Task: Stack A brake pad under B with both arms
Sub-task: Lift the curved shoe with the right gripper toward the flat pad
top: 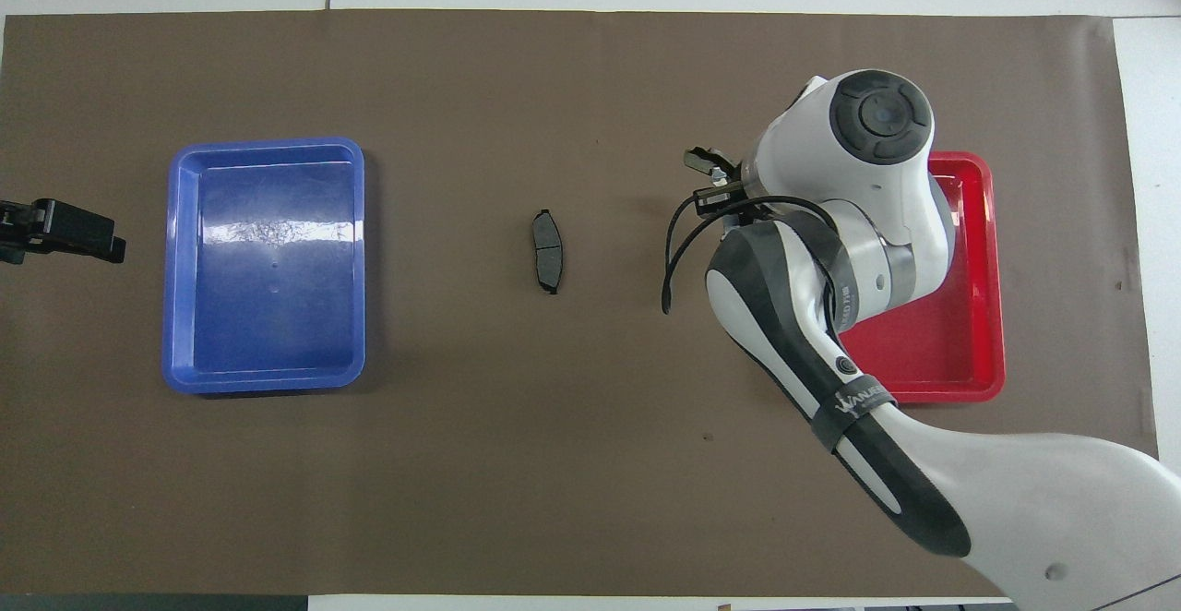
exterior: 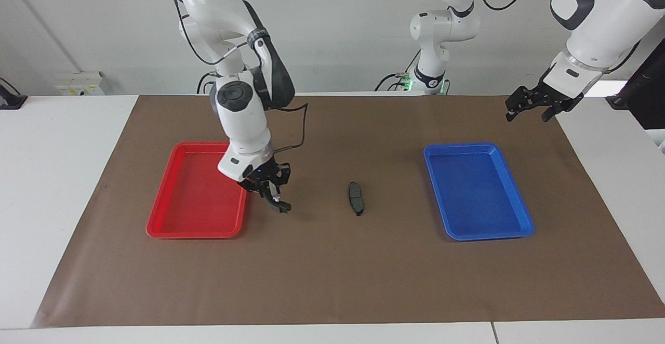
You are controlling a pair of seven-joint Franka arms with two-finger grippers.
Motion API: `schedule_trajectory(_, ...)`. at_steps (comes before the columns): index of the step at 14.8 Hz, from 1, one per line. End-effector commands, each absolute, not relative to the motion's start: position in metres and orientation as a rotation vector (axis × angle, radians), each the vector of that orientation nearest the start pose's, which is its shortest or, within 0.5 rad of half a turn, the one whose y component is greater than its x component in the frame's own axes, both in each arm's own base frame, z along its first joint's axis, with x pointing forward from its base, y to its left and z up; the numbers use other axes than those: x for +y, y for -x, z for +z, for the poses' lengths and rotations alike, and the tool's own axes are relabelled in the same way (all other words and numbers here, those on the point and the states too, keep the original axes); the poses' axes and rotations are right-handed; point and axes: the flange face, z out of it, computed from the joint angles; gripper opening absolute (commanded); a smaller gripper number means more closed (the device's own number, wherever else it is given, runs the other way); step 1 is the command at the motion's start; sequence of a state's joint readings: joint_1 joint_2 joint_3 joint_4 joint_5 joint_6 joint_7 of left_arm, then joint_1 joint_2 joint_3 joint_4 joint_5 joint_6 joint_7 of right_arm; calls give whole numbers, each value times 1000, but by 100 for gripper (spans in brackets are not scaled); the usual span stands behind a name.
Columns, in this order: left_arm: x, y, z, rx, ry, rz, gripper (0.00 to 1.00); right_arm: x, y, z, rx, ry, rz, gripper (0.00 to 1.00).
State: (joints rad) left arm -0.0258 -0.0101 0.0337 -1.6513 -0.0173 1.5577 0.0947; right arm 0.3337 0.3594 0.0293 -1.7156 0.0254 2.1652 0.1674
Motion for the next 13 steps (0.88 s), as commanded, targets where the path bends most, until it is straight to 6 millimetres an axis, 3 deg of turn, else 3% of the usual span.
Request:
schedule_trajectory(1, 6, -545, 594, 145, 3151, 139, 99, 276, -638, 368, -186, 3064, -100, 0)
schedule_trajectory(5, 6, -545, 594, 145, 3151, 139, 99, 334, -615, 354, -225, 3058, -68, 0)
schedule_trajectory(9, 6, -545, 594, 145, 3151, 139, 99, 352, -607, 347, -64, 3010, -19, 0)
schedule_trajectory(10, 6, -545, 594, 145, 3151, 139, 99, 368, -604, 339, -59, 2997, -10, 0)
schedule_trajectory(11, 6, -545, 594, 145, 3151, 139, 99, 384, -609, 338, -40, 2991, -16, 0)
schedule_trajectory(13, 6, -545, 594, 145, 3151, 139, 99, 393, -621, 337, -27, 2992, -33, 0)
